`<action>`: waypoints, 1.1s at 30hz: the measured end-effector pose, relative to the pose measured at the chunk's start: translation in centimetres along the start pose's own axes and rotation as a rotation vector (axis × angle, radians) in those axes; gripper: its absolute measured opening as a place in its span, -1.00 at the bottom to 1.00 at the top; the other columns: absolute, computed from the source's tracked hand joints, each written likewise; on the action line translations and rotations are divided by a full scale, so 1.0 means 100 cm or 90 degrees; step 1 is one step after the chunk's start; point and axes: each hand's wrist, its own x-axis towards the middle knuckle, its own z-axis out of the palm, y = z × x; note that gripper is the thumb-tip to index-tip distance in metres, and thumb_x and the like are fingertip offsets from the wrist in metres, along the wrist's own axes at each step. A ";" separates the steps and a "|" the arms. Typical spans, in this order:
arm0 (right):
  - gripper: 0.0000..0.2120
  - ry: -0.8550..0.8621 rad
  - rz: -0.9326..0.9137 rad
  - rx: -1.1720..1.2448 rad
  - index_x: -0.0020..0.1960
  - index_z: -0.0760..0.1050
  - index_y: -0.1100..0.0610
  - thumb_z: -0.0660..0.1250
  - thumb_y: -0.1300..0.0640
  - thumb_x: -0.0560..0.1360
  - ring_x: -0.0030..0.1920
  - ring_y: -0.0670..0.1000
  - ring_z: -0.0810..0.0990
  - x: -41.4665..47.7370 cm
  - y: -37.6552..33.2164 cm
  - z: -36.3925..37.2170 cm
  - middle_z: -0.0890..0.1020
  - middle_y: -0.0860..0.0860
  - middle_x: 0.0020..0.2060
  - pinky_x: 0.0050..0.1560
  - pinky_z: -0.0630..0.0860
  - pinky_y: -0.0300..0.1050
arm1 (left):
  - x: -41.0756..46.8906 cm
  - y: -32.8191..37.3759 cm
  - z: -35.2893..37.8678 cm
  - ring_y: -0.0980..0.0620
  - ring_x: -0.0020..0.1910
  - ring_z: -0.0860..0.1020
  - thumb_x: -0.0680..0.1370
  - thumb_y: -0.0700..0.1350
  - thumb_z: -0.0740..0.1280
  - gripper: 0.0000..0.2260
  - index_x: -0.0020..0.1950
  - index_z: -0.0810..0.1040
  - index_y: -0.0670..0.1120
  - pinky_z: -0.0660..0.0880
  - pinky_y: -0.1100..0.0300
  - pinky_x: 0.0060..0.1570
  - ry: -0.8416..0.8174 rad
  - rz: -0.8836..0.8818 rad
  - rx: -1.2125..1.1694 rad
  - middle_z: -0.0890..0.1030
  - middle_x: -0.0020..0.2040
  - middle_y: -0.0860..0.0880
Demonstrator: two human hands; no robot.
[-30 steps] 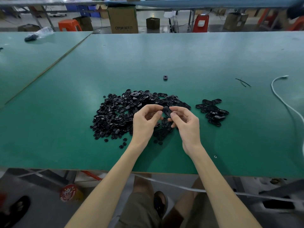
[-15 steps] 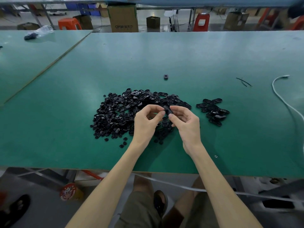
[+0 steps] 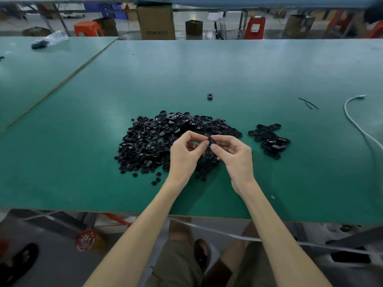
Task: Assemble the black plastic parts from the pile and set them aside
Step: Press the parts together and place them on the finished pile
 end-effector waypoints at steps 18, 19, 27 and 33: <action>-0.82 0.042 0.015 0.069 0.09 0.67 0.20 0.50 0.37 0.52 -0.08 -0.05 0.73 -0.001 0.000 -0.002 0.76 0.00 -0.12 -0.05 0.64 -0.23 | -0.006 -0.001 0.009 0.13 -0.12 0.60 0.64 -0.27 0.37 -0.82 0.21 0.68 -0.15 0.50 0.34 -0.14 -0.028 0.183 0.183 0.59 0.05 0.02; -0.82 0.046 0.017 0.073 0.09 0.67 0.20 0.50 0.37 0.52 -0.07 -0.04 0.74 -0.001 0.000 -0.002 0.77 0.00 -0.12 -0.03 0.64 -0.22 | -0.007 -0.001 0.010 0.11 -0.11 0.59 0.65 -0.27 0.35 -0.81 0.23 0.67 -0.15 0.54 0.27 -0.11 -0.031 0.196 0.201 0.58 0.06 0.02; -0.78 0.062 0.017 0.069 0.12 0.65 0.22 0.51 0.38 0.51 -0.07 -0.07 0.73 0.000 -0.001 -0.002 0.75 -0.02 -0.13 0.01 0.64 -0.20 | -0.005 -0.001 0.009 0.07 -0.06 0.66 0.65 -0.28 0.34 -0.78 0.25 0.69 -0.12 0.54 0.31 -0.11 -0.027 0.172 0.162 0.62 0.09 0.03; -0.70 0.063 0.029 0.065 0.23 0.65 0.20 0.50 0.36 0.52 -0.10 -0.01 0.75 0.001 0.000 -0.003 0.71 0.03 -0.12 0.06 0.66 -0.14 | -0.009 -0.001 0.011 0.09 -0.07 0.58 0.65 -0.29 0.32 -0.68 0.38 0.62 -0.12 0.56 0.22 -0.03 -0.070 0.207 0.240 0.59 0.20 -0.01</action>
